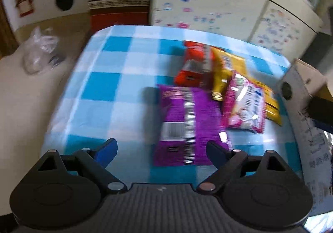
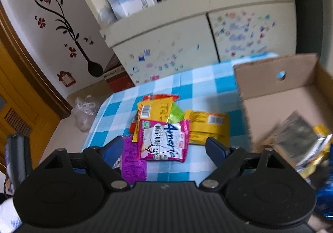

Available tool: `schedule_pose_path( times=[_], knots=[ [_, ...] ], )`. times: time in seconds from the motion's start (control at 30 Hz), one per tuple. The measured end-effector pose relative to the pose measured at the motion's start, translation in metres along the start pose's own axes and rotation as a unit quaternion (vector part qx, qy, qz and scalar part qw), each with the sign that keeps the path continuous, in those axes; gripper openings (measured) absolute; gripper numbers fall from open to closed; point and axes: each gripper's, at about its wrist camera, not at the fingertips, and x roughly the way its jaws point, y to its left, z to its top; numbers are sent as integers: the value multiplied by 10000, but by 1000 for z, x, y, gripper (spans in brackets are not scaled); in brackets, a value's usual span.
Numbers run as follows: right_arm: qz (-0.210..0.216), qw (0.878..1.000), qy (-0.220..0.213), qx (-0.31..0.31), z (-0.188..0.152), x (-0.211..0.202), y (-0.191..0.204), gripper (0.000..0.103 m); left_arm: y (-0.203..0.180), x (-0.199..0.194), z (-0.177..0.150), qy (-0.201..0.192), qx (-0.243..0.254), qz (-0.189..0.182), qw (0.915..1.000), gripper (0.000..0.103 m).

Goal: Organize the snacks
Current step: 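Lower the left tool onto the purple bag while the right tool approaches the pink Amerio packet, then grasp the purple bag with the left tool while the right tool grasps the pink Amerio packet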

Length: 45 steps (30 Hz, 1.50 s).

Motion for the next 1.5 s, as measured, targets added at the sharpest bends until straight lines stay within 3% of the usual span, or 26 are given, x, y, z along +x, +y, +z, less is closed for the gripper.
schedule_pose_path(
  times=[0.1,0.37,0.57,1.03,1.23,1.4,1.47,1.5],
  knots=[
    [-104,9998,152,78,0,17,-2,86,-6,8,-1,15,31,-163,9999,95],
    [-85,9985,416,350,2,54,-8,86,-15,25,5,-38,65,-150,9999,96],
    [-106,9976,607,315,1,77,-5,87,-16,34,7,27,1,-137,9999,103],
    [-289,9969,719,140,-2,92,-2,90,-31,40,6,18,300,147,9994,103],
    [-225,9974,686,45,-2,91,2,82,-31,41,7,44,298,145,9994,103],
    [-186,9979,615,-42,-2,87,5,69,-31,40,8,-30,268,96,9996,102],
    [-234,9981,558,-114,-1,84,7,59,-31,38,8,-94,253,34,9996,95],
    [-214,9983,540,-90,0,83,7,56,-31,36,9,-134,256,-7,9996,86]
  ],
)
